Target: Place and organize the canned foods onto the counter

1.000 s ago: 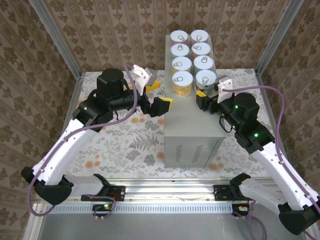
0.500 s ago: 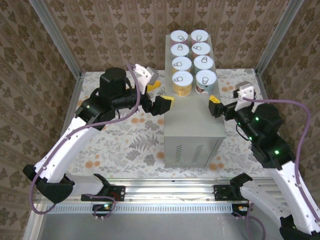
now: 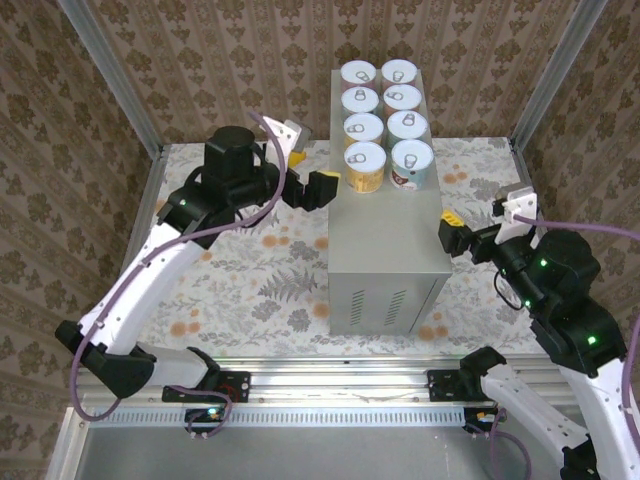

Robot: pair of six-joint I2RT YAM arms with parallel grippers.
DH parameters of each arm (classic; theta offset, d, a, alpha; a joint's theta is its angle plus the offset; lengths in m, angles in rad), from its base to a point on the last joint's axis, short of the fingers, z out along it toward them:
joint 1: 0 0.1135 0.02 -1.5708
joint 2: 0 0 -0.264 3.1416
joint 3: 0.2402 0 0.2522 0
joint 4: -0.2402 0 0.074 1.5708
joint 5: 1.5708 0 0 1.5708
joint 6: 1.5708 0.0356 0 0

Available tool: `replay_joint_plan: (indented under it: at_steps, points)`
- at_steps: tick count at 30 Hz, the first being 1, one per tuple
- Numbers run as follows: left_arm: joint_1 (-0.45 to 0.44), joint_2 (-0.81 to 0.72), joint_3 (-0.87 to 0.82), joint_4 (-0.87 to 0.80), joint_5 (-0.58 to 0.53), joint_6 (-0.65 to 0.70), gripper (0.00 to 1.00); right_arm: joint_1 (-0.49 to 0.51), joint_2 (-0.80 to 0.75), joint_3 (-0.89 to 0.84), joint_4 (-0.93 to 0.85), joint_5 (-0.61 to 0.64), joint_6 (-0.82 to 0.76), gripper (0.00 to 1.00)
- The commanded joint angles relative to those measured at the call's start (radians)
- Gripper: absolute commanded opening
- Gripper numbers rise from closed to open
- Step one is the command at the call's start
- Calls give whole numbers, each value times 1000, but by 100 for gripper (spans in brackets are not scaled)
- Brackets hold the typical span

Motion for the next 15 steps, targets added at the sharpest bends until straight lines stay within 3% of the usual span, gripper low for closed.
replay_joint_plan:
  at_steps: [1,15]
  points:
    - [14,19,-2,14,-38,-26,100,-7,-14,43,-60,25,16,100]
    - [43,89,-17,35,-5,-39,100,-7,-29,55,-85,15,17,100]
